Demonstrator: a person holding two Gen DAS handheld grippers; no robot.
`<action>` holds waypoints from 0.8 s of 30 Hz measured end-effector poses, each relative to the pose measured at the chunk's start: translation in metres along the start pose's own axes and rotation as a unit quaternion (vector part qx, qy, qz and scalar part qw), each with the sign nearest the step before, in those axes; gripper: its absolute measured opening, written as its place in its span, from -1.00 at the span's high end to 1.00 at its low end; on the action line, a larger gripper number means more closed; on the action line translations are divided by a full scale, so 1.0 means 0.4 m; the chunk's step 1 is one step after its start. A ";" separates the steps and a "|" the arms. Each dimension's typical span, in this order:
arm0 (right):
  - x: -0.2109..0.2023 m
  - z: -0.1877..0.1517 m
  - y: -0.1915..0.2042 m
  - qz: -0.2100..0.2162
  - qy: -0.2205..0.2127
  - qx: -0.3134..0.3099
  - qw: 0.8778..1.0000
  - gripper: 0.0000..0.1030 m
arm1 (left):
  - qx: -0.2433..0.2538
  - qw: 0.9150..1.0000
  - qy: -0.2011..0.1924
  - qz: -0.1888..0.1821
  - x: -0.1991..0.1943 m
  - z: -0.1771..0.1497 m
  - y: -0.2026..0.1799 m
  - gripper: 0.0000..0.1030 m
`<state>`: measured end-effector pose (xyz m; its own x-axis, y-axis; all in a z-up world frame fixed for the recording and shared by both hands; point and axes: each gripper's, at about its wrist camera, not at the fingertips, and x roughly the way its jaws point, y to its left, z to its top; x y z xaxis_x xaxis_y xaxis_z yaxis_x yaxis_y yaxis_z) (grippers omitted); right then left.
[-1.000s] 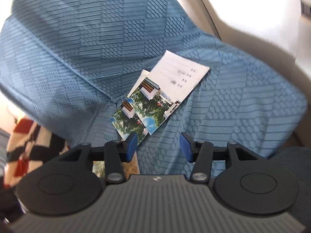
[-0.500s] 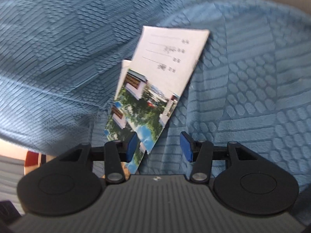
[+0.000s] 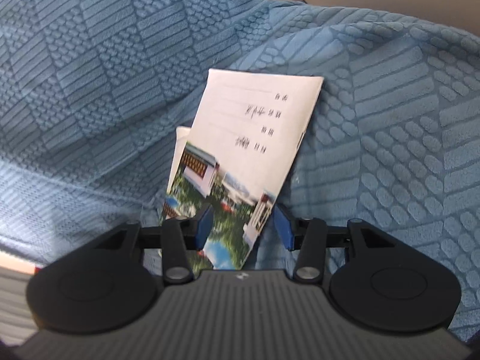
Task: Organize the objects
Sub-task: 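Lower both tools onto the edge of the white-backed postcards, then close the right gripper on the postcards while the left gripper pinches their other edge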
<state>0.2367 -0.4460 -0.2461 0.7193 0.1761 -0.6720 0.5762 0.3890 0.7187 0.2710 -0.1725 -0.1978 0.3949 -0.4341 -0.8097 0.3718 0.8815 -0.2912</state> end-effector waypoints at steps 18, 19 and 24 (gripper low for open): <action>-0.021 0.009 0.043 0.059 -0.003 -0.026 0.998 0.85 | -0.022 0.999 0.014 -0.028 0.067 0.017 -0.007 -0.10; -0.020 0.010 0.044 0.060 -0.003 -0.026 0.998 0.85 | -0.042 0.998 0.018 -0.042 0.073 0.020 0.004 -0.10; -0.017 0.015 0.045 0.064 -0.002 -0.024 0.998 0.85 | -0.153 0.980 0.036 -0.119 0.109 0.025 0.065 -0.04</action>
<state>0.2445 -0.4457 -0.2277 0.7869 0.2238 -0.5751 0.4610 0.4064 0.7889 0.3064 -0.1703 -0.2357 0.2630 -0.6301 -0.7306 0.1725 0.7758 -0.6069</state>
